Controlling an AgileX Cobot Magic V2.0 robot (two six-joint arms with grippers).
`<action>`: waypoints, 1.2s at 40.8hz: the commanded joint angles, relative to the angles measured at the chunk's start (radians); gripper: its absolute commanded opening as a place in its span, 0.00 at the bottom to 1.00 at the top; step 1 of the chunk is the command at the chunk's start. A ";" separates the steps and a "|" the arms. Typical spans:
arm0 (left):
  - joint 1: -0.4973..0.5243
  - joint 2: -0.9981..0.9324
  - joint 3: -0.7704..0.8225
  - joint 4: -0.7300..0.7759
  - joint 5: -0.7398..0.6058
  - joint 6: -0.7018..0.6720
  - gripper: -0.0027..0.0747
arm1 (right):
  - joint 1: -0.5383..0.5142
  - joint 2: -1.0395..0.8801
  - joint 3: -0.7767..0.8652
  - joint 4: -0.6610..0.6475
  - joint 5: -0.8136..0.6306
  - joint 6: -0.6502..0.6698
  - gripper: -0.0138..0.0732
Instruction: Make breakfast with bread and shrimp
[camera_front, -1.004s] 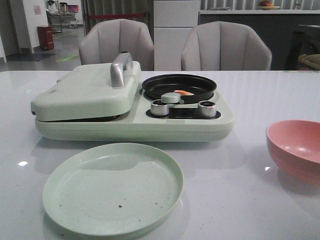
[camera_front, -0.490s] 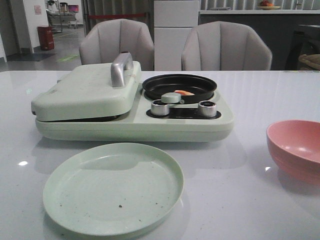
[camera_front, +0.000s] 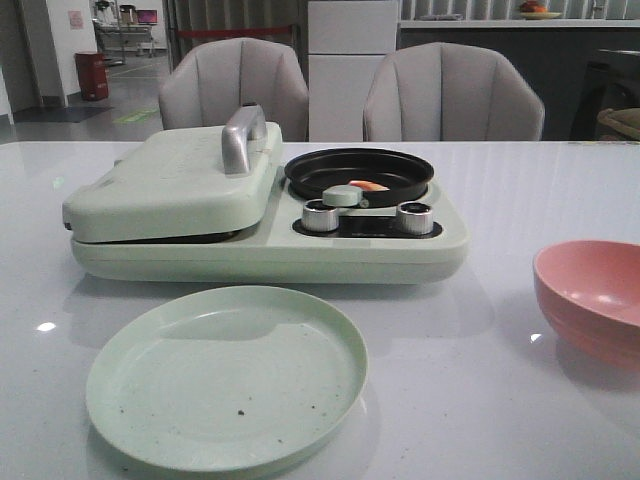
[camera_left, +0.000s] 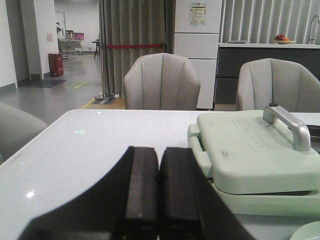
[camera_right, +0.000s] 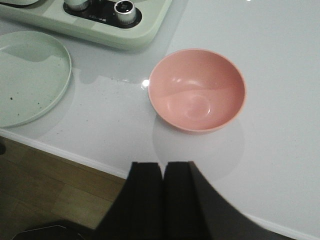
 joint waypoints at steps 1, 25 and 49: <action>-0.007 -0.019 0.031 -0.008 -0.081 -0.006 0.16 | -0.051 -0.031 0.009 -0.022 -0.151 0.004 0.20; -0.007 -0.019 0.031 -0.008 -0.081 -0.006 0.16 | -0.294 -0.428 0.663 -0.025 -0.991 0.004 0.20; -0.007 -0.017 0.031 -0.008 -0.081 -0.006 0.16 | -0.273 -0.465 0.672 0.012 -0.973 0.004 0.20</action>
